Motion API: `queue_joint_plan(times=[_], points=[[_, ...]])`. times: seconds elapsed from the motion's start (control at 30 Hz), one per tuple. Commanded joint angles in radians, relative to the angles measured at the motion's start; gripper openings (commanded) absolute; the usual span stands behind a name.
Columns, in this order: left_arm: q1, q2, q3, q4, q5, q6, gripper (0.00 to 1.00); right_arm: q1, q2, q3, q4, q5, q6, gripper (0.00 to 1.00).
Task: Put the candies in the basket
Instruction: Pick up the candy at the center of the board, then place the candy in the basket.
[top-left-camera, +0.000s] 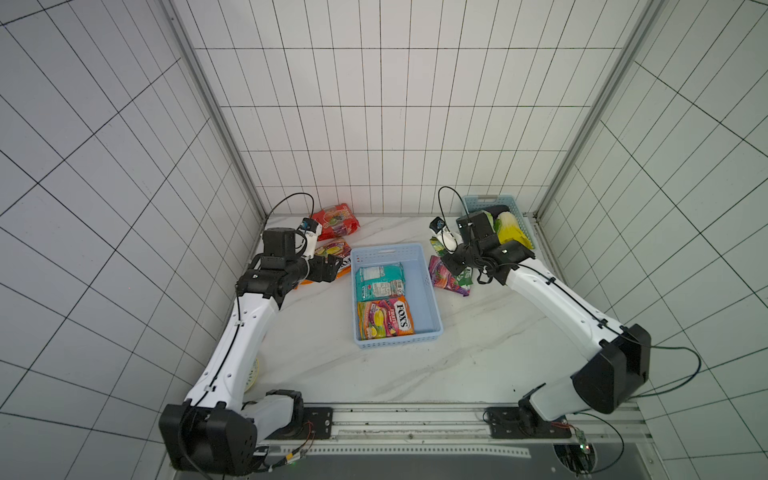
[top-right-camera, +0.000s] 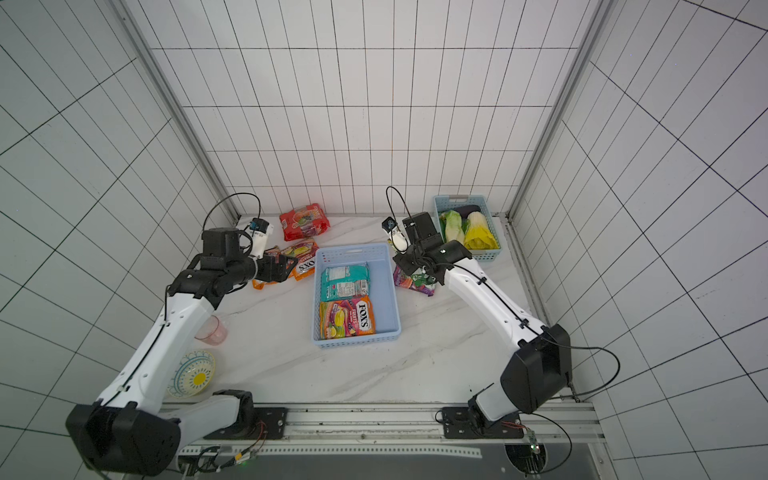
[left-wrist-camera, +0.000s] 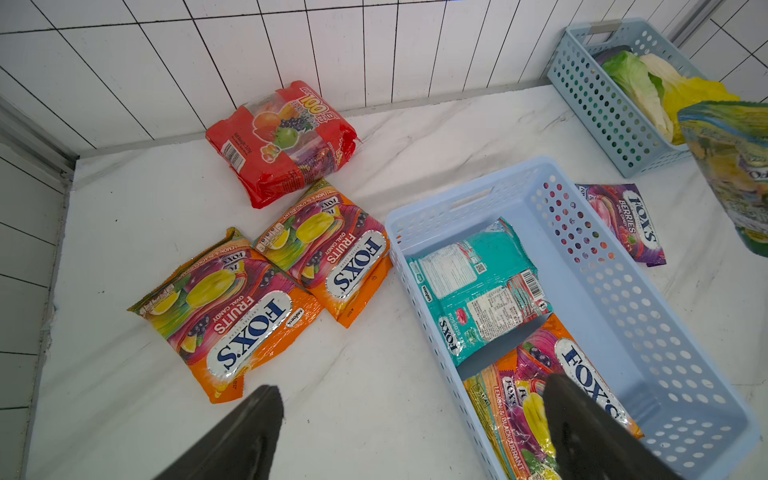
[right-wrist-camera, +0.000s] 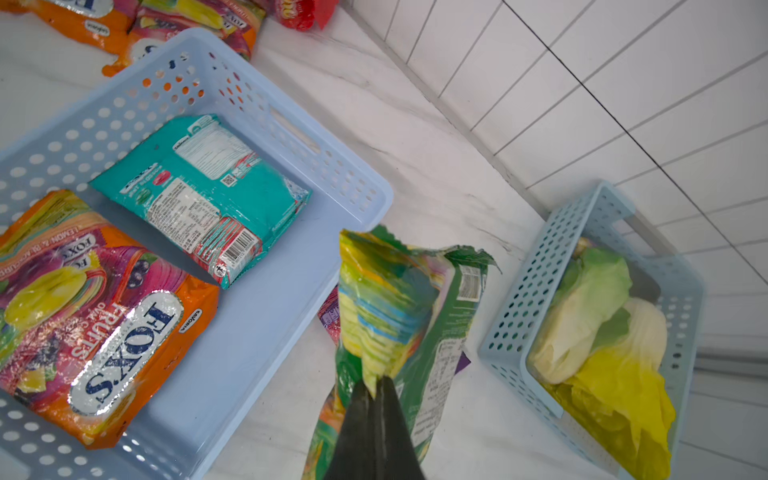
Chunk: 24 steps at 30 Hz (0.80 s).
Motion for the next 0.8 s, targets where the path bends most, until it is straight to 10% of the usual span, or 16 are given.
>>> queue_joint_plan(times=[0.0,0.77], points=[[-0.013,-0.007,0.015,0.008,-0.024,0.0,0.96,0.039,0.043,0.045,0.1,-0.054,-0.231,0.0],[-0.021,-0.007,0.03,0.022,-0.161,-0.044,0.96,0.21,0.412,0.096,0.37,0.005,-0.804,0.0]])
